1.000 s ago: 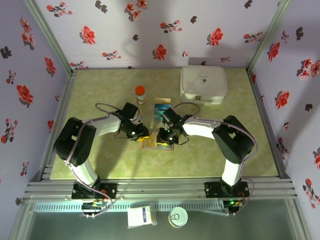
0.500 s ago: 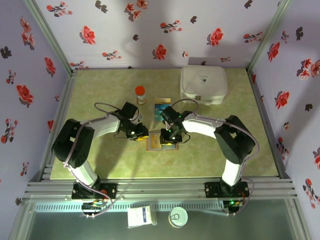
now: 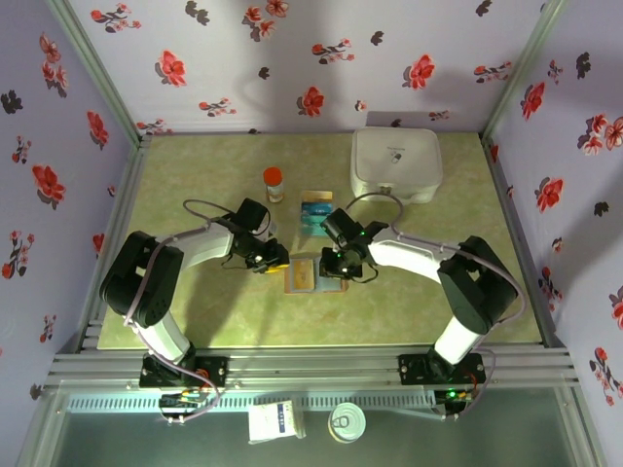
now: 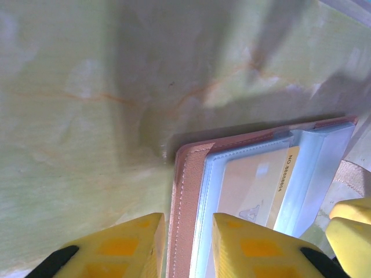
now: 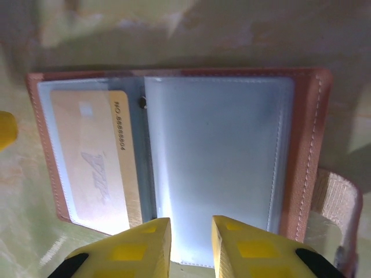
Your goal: Take the credit cards out of the card holder
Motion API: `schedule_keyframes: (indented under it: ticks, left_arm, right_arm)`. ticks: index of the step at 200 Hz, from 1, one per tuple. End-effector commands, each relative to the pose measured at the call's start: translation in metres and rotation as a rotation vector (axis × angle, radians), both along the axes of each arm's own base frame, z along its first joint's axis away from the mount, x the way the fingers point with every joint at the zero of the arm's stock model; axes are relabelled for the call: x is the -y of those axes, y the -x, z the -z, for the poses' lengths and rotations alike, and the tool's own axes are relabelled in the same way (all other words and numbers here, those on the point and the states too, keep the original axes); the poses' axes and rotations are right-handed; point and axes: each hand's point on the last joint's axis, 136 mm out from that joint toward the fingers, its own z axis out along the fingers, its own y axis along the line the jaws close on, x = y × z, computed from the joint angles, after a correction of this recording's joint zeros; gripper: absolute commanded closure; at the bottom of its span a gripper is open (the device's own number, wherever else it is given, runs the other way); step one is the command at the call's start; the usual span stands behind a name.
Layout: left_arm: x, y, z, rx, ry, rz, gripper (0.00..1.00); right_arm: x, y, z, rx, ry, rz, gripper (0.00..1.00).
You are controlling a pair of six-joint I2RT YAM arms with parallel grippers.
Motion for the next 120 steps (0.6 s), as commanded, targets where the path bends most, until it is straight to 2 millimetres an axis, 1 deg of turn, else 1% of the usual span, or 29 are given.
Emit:
schedule_keyframes:
  ticks: [1,7,10,13,20,28,36,57,70,81,100,120]
  left_arm:
    - [-0.001,-0.003,-0.01,0.03,0.008,0.009,0.73]
    - [-0.002,-0.003,-0.011,0.033,0.007,0.01,0.73]
    - [-0.002,-0.003,-0.012,0.034,0.005,0.012,0.73]
    - [-0.002,-0.002,-0.012,0.034,0.005,0.013,0.73]
    - [-0.003,-0.001,-0.012,0.033,0.002,0.014,0.73]
    - [-0.004,-0.001,-0.013,0.033,-0.001,0.014,0.73]
    - [-0.004,-0.001,-0.014,0.032,-0.001,0.013,0.73]
    - [-0.003,-0.001,-0.017,0.024,0.003,0.012,0.73]
    - [-0.002,-0.001,-0.019,0.022,0.001,0.022,0.73]
    - [-0.002,-0.002,-0.021,0.022,-0.004,0.029,0.73]
    - [-0.003,-0.002,-0.024,0.022,-0.011,0.032,0.73]
    - [-0.003,-0.002,-0.026,0.021,-0.01,0.032,0.73]
  right_arm:
    - [-0.004,-0.009,-0.016,0.044,-0.003,-0.012,0.74]
    - [-0.007,-0.006,-0.019,0.029,-0.002,-0.061,0.74]
    - [-0.004,-0.003,-0.019,0.012,0.02,-0.078,0.74]
    - [-0.002,-0.003,-0.023,0.013,0.048,-0.094,0.73]
    - [0.008,-0.002,-0.025,0.004,0.127,-0.115,0.73]
    - [0.017,-0.003,-0.028,0.009,0.195,-0.111,0.73]
    - [0.021,-0.005,-0.029,0.023,0.211,-0.083,0.73]
    - [0.019,-0.012,-0.03,0.065,0.156,0.025,0.73]
    - [0.005,-0.015,-0.032,0.101,0.085,0.045,0.73]
    - [-0.001,-0.015,-0.034,0.12,0.084,0.041,0.73]
    - [0.0,-0.016,-0.036,0.153,0.133,0.018,0.73]
    - [0.004,-0.014,-0.03,0.145,0.155,0.019,0.73]
